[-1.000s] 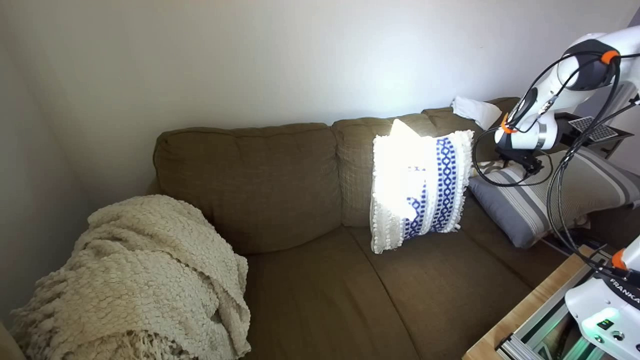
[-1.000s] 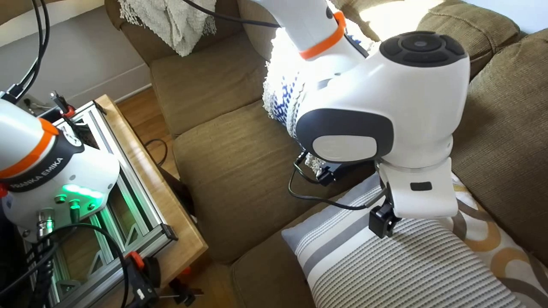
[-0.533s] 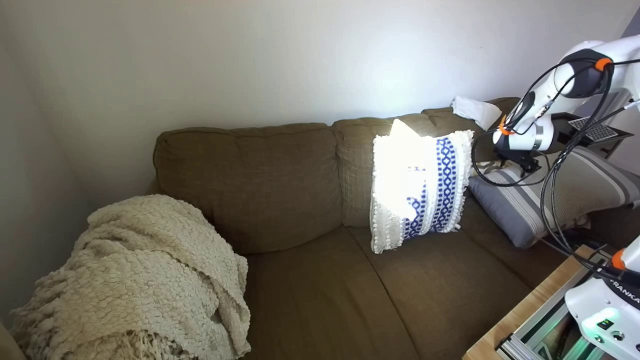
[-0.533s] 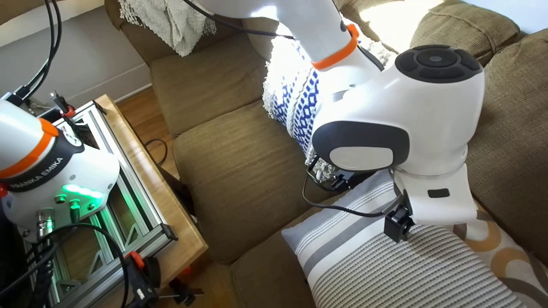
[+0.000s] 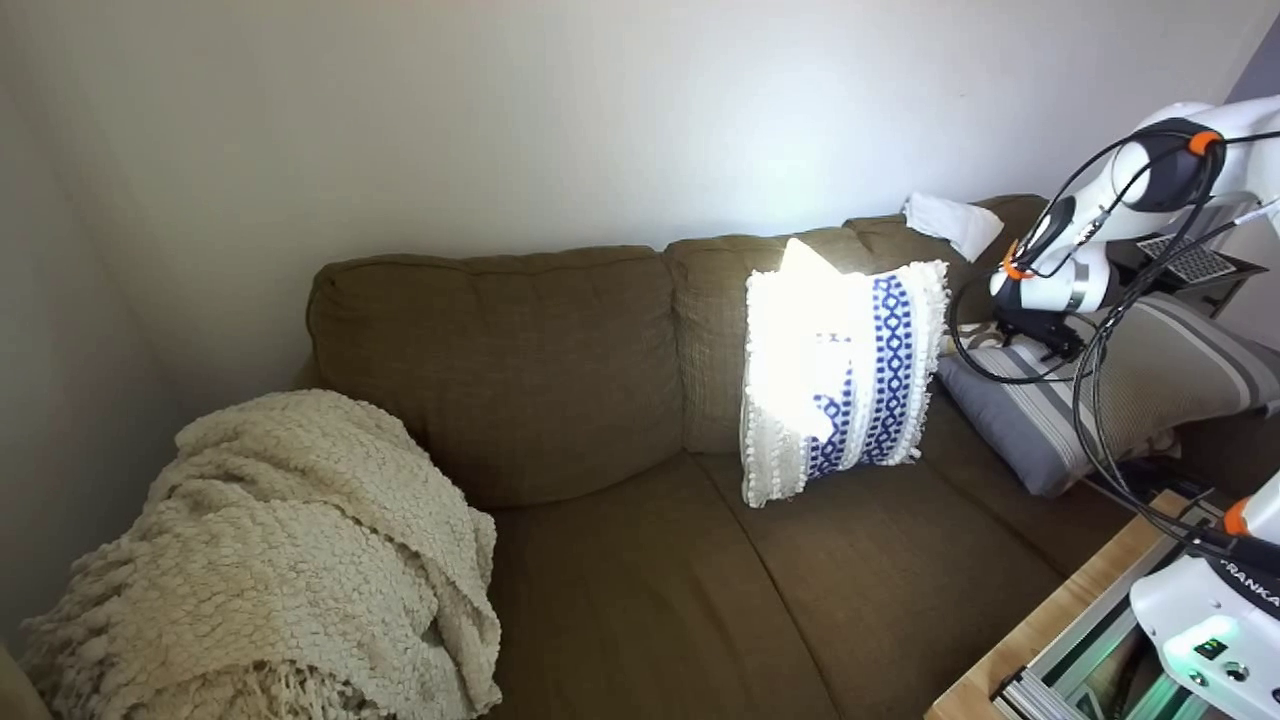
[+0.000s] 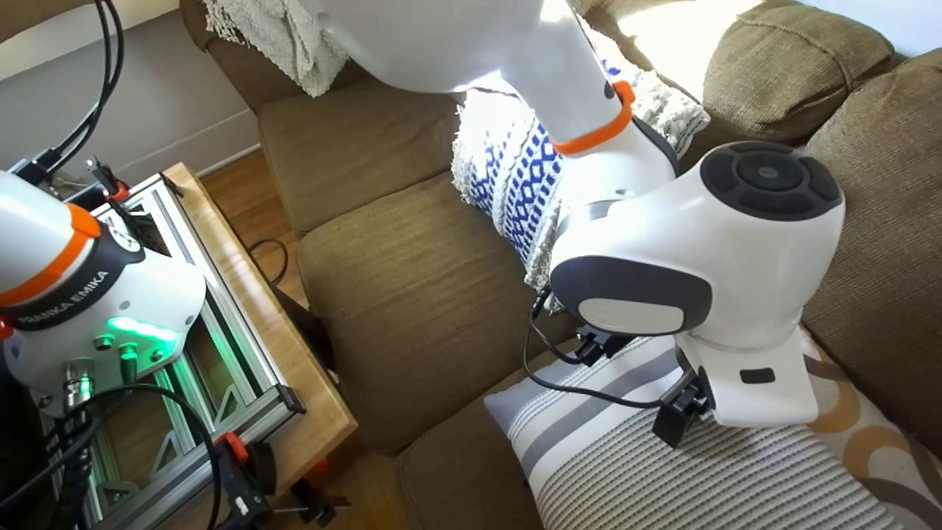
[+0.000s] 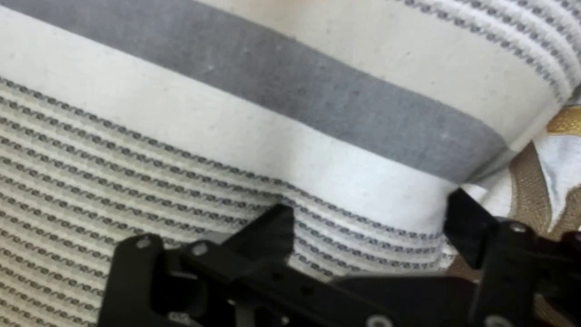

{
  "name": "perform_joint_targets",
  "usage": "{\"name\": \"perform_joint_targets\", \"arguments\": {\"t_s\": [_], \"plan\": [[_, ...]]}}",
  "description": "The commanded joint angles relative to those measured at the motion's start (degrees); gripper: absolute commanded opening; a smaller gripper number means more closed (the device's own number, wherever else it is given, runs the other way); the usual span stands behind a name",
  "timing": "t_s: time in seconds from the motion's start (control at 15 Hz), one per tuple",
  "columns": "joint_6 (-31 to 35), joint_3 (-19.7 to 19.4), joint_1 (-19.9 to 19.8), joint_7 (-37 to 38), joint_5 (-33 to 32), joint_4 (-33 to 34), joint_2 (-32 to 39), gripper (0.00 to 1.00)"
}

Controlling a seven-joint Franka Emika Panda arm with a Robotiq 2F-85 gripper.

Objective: Move the blue and white pillow to the middle of the sofa back and move gray pillow in front of the blue and white pillow

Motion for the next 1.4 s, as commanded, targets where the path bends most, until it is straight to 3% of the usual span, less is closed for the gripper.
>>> {"name": "perform_joint_targets", "arguments": {"t_s": [0.0,0.53,0.87,0.93,1.0,1.33], "plan": [[-1.0,1.9,-3.0,-3.7,2.3,4.3,3.7,0.58],[-1.5,3.6,-3.8,-4.6,5.4,5.2,2.3,0.01],[-2.5,3.6,-2.6,-4.5,6.7,2.8,-1.3,0.00],[-2.7,3.2,-2.1,-4.1,6.7,2.6,-1.8,0.25],[-3.0,4.3,-2.7,-5.0,7.1,2.6,-2.3,0.26],[-6.8,5.8,-1.5,-5.7,6.8,3.4,-3.8,0.63]]}}
